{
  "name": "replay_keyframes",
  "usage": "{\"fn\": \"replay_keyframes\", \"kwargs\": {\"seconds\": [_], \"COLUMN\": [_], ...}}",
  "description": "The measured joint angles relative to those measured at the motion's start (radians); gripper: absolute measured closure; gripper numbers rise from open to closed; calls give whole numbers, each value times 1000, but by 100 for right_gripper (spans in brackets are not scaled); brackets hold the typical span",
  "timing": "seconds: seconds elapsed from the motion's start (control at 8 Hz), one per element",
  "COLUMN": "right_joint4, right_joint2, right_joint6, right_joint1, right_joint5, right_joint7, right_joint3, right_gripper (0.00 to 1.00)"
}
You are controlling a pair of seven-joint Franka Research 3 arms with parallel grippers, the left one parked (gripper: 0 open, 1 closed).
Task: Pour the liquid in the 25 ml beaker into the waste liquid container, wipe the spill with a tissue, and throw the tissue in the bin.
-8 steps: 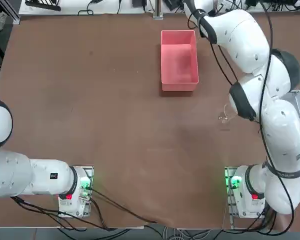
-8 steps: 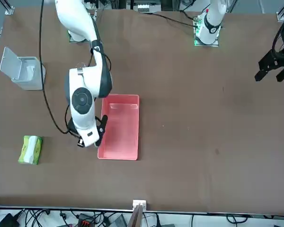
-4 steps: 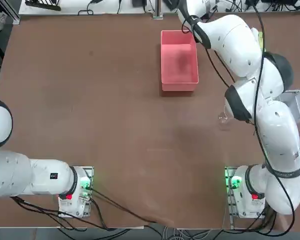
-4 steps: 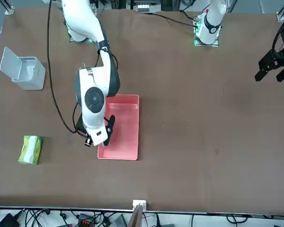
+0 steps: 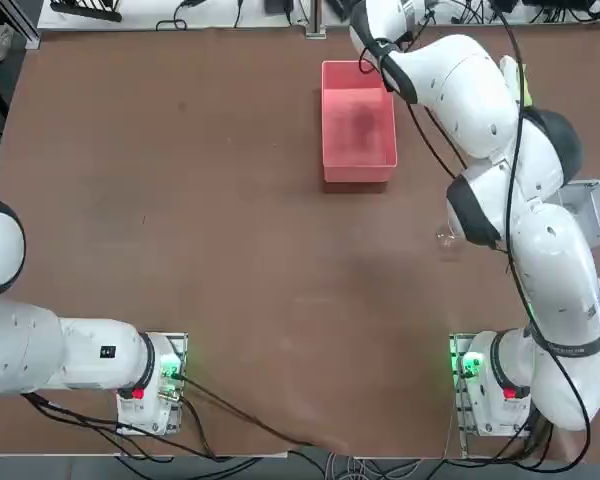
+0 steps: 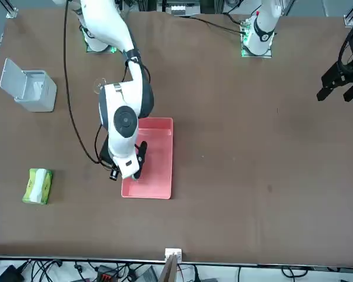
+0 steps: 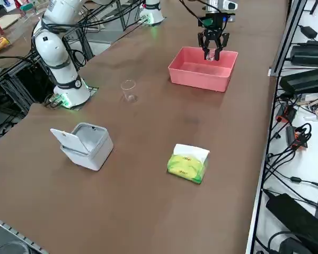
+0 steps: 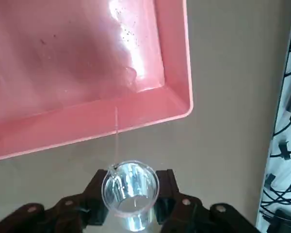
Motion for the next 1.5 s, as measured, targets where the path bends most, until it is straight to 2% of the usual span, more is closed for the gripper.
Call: {"fn": "replay_keyframes", "kwargs": {"seconds": [0.62, 1.5], "right_joint4": [2, 3], "right_joint2": [23, 60], "right_joint6": [0, 3], "right_joint1": [60, 97], "right_joint5": [-125, -216], "right_joint7": [43, 97], "right_joint3": [0, 0], "right_gripper": [52, 52]}}
